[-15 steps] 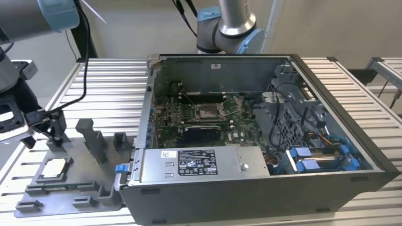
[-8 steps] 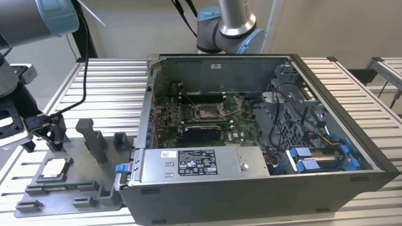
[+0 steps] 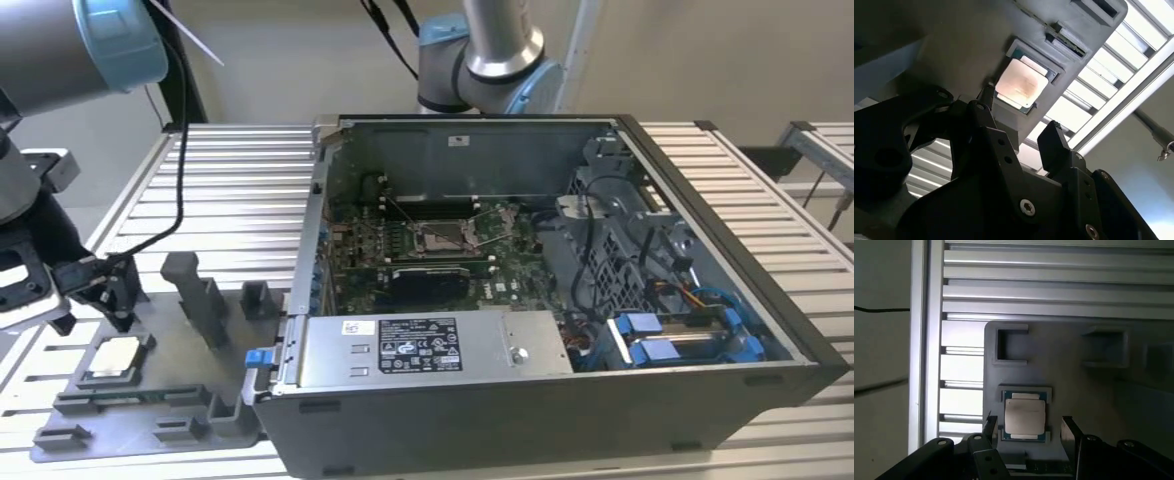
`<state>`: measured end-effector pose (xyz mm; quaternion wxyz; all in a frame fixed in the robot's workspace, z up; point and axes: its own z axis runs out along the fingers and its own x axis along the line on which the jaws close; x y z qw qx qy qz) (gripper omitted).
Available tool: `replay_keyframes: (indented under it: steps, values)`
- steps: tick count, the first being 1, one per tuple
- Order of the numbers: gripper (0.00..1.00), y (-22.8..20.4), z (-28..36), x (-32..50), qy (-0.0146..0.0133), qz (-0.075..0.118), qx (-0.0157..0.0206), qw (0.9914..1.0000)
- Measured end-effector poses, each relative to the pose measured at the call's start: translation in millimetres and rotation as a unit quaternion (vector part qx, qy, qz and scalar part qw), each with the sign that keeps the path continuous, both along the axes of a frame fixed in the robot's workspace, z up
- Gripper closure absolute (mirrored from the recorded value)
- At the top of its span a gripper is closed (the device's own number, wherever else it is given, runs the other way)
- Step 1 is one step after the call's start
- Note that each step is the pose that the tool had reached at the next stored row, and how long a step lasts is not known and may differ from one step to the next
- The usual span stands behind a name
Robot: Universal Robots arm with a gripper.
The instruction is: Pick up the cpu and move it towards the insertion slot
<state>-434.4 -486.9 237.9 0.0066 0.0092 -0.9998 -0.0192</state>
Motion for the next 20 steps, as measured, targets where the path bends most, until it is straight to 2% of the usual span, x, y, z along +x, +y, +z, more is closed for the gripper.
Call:
replay_keyframes:
  steps: [10, 20]
  values:
    - [0.0, -7.2, -12.0, 0.1, 0.0001, 0.0, -0.0001, 1.0]
    - [0.0, -7.7, -25.4, -1.3, 0.0, 0.0, 0.0, 1.0]
